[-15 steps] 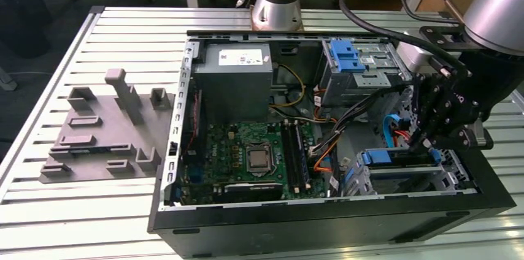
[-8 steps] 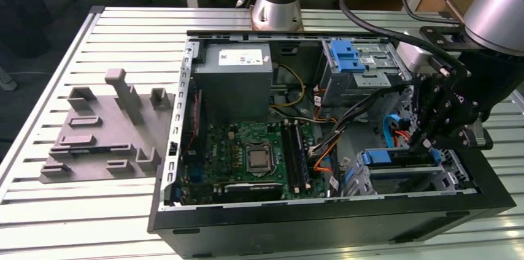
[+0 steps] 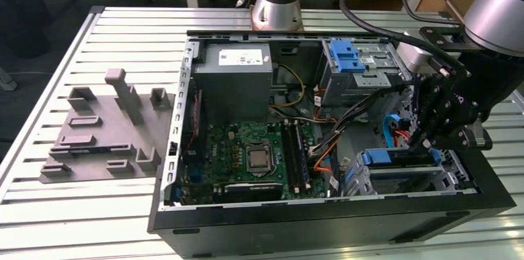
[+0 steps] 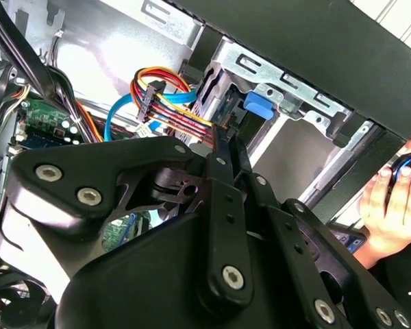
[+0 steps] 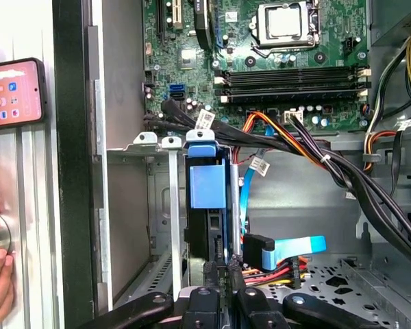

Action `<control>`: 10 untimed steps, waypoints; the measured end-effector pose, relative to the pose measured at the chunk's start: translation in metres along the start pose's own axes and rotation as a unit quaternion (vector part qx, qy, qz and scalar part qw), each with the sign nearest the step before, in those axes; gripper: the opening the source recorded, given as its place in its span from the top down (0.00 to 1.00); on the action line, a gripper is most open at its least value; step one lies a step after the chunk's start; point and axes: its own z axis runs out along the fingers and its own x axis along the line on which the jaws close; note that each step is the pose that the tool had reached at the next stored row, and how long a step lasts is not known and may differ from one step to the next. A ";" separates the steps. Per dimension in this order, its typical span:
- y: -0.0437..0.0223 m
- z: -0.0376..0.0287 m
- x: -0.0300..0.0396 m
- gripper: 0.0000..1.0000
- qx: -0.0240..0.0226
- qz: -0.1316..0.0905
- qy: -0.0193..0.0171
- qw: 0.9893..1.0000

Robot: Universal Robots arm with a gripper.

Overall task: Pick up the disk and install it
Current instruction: 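Insert the first disk wire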

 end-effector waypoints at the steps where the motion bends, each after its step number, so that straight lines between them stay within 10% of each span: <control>1: -0.0001 0.0001 0.0000 0.83 0.000 0.000 0.000 1.000; 10: -0.0004 0.0002 -0.0001 0.83 0.000 0.000 0.000 1.000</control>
